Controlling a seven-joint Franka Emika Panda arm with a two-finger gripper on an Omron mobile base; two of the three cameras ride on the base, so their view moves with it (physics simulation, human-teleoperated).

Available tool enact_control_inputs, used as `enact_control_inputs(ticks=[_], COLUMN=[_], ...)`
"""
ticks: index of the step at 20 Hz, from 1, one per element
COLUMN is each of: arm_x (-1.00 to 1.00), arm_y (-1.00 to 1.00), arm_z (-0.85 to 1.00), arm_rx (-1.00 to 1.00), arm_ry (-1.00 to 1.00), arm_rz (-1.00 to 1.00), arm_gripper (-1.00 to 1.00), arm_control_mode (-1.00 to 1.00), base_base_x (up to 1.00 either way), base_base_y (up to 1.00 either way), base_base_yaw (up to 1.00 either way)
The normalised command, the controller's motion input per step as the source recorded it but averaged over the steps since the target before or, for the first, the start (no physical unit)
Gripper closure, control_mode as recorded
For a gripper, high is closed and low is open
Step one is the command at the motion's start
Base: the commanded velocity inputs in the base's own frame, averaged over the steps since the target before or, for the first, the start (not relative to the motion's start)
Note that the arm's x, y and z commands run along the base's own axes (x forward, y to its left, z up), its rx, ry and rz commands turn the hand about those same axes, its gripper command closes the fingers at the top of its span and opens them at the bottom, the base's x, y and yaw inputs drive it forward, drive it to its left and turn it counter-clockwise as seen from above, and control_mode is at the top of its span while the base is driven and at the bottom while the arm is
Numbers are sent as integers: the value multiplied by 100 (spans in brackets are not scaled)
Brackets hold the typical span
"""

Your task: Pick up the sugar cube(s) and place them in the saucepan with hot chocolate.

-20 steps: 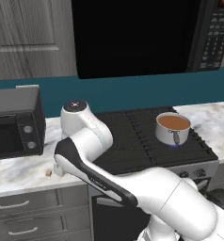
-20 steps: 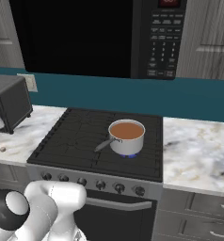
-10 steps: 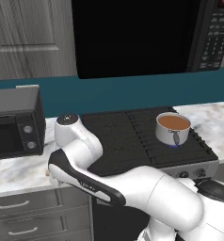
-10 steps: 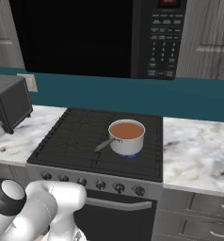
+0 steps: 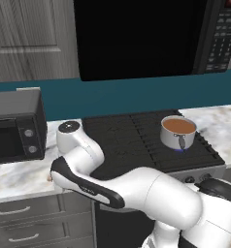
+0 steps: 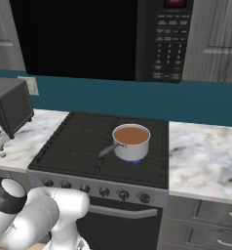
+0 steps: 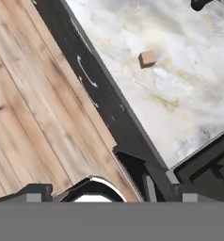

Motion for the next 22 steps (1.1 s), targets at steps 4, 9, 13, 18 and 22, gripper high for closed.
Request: enact_control_inputs(ticks=[4, 9, 13, 18, 22], arm_x=[20, 12, 9, 15, 23], arm_y=[0, 9, 12, 9, 8], arm_z=[-20, -17, -14, -15, -17], arm_rx=[-4, -5, -4, -6, -5], arm_ry=[0, 0, 0, 0, 0], arm_rz=[0, 0, 0, 0, 0], arm_gripper=[-100, -100, -100, -100, -100], arm_control_mode=[-100, -100, -100, -100, -100], base_base_x=[0, 0, 0, 0, 0], base_base_y=[0, 0, 0, 0, 0], base_base_yaw=[0, 0, 0, 0, 0])
